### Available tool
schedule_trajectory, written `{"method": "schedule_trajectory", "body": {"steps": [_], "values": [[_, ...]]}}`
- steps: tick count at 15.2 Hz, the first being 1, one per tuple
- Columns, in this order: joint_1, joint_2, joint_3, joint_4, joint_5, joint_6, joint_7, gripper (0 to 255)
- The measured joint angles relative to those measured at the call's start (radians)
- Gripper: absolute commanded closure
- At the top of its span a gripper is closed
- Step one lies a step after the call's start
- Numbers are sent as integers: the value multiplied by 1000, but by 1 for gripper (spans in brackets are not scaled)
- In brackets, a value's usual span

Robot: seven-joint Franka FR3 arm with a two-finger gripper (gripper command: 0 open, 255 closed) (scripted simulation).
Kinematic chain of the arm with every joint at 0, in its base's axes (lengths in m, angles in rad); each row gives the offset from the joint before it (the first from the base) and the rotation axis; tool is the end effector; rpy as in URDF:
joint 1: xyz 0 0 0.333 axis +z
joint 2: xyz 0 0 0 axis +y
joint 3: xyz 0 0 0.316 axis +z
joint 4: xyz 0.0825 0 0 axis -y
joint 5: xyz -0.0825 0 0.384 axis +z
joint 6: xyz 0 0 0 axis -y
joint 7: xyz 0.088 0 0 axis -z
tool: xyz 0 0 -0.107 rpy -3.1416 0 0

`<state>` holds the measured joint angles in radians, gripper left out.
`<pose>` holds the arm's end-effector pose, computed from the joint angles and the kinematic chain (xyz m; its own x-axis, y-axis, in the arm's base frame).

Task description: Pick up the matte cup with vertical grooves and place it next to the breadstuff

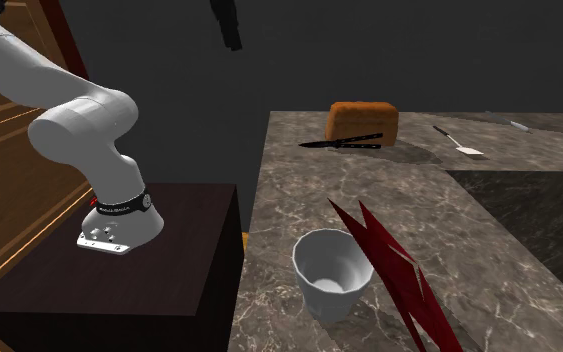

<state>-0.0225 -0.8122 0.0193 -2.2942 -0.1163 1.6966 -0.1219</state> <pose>0.3112 -0.0096 0.6414 0.9724 0.1290 0.1945 0.0996 -0.9830 0.1543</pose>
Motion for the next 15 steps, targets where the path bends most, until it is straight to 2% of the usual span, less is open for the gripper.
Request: {"method": "schedule_trajectory", "body": {"steps": [2, 6, 11, 15], "values": [[-2, 8, -6, -5, -4, 12, -5, 0], [-16, 64, -49, -57, -31, 107, -41, 0], [-36, 174, -109, -97, -65, 241, -89, 0], [-47, 289, -149, -89, -83, 336, -122, 0]]}}
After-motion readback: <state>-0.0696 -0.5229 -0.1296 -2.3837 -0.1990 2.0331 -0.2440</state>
